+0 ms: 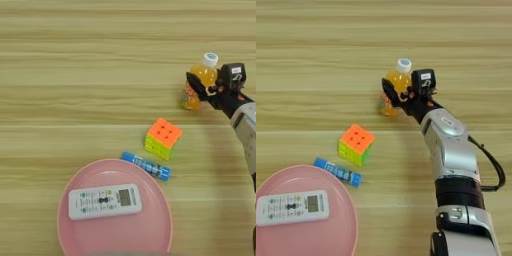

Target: Move the objects on the table

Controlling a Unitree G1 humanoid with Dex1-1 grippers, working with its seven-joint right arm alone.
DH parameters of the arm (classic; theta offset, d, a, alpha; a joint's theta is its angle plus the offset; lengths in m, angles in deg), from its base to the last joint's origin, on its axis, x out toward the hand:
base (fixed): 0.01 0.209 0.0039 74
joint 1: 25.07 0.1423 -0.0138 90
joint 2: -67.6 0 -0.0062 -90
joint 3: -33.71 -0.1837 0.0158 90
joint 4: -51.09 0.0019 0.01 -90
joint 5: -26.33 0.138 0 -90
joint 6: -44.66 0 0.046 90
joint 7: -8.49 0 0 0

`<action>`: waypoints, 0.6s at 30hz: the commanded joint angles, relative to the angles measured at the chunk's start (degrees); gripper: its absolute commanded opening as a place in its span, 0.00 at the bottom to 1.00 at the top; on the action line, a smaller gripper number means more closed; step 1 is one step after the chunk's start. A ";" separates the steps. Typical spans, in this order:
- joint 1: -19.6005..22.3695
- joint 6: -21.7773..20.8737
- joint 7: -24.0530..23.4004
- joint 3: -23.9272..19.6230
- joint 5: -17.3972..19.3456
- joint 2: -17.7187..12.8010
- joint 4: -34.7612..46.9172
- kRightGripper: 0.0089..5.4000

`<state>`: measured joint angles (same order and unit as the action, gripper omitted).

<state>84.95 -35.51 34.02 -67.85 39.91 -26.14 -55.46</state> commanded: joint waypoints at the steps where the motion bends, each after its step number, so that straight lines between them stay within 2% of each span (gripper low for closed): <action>1: 3.94 -4.91 0.50 -0.02 -0.04 -1.27 5.11 0.67; 10: 2.97 -7.41 2.87 0.18 1.41 -0.39 9.15 0.67; 18: -0.65 -8.16 7.42 3.47 1.94 0.91 16.89 0.67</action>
<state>81.38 -40.69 40.74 -64.64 40.39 -24.43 -44.07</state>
